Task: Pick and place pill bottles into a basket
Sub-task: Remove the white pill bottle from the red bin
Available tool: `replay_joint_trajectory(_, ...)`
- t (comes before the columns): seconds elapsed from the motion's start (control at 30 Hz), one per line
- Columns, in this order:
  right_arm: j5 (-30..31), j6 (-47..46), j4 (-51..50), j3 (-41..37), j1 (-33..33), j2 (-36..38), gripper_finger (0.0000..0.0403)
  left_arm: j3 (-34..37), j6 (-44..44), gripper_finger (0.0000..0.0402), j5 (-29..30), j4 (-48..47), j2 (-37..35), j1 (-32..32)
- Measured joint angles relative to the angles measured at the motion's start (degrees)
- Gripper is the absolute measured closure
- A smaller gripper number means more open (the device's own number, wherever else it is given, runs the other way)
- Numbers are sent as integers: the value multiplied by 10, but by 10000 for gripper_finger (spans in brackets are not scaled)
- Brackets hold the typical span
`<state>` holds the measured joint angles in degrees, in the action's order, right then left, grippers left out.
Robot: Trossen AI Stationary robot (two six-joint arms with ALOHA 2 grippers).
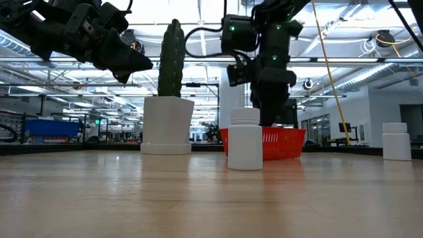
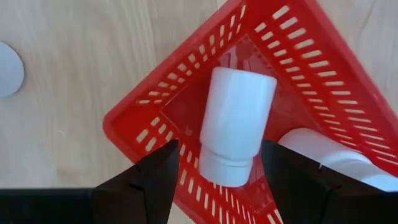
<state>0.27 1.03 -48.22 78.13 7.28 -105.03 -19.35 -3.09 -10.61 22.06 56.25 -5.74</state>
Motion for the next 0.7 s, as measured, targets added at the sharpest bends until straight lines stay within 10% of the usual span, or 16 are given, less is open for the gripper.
replay_joint_trajectory(0.7, -33, 31, 32, -8, 34, -38, 190, 0, -3, 339, -3, 2, 0, 0)
